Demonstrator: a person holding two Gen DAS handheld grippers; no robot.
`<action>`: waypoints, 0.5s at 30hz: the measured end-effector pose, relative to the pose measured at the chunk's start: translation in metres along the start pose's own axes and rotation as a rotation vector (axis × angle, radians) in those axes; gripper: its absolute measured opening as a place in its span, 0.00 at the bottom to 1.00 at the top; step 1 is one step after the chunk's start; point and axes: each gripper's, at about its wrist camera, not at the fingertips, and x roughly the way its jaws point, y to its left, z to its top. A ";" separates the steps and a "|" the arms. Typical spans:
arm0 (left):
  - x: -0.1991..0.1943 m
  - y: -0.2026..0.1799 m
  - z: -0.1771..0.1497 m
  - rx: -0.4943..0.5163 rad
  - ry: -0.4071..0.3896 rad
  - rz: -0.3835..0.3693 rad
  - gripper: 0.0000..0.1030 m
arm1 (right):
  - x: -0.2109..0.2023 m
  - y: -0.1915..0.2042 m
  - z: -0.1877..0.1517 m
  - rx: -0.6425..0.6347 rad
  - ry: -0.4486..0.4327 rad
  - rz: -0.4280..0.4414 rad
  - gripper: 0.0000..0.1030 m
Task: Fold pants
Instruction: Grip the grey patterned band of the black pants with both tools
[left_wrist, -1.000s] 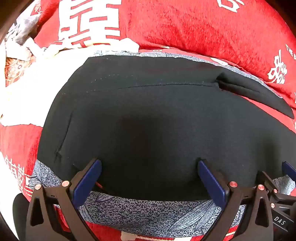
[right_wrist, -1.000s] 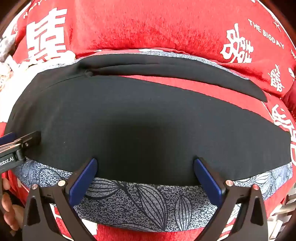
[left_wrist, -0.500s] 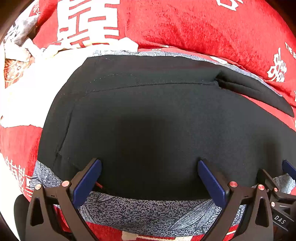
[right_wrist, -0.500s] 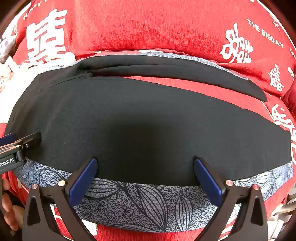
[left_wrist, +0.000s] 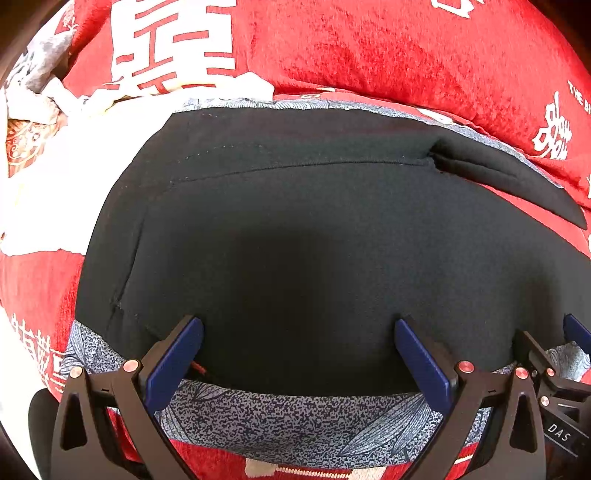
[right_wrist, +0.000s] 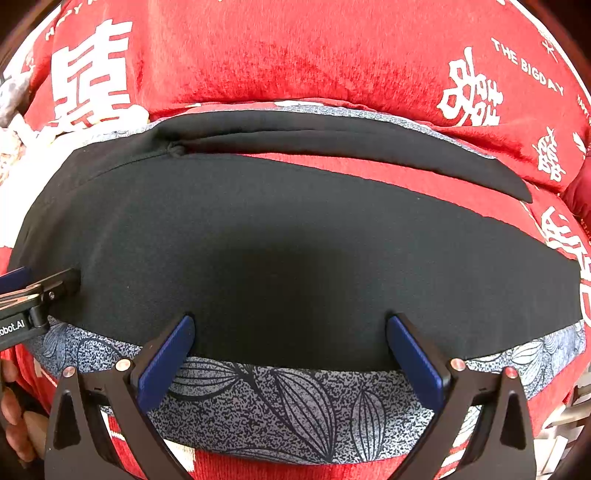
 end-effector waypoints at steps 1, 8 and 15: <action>0.000 0.000 -0.001 0.000 -0.002 0.001 1.00 | 0.000 0.000 0.000 -0.001 0.000 0.000 1.00; -0.002 0.000 -0.003 -0.001 -0.012 0.001 1.00 | 0.000 0.000 -0.001 0.000 0.000 0.000 1.00; -0.004 0.000 -0.003 0.000 -0.021 0.002 1.00 | 0.000 0.000 0.000 0.000 0.000 0.000 1.00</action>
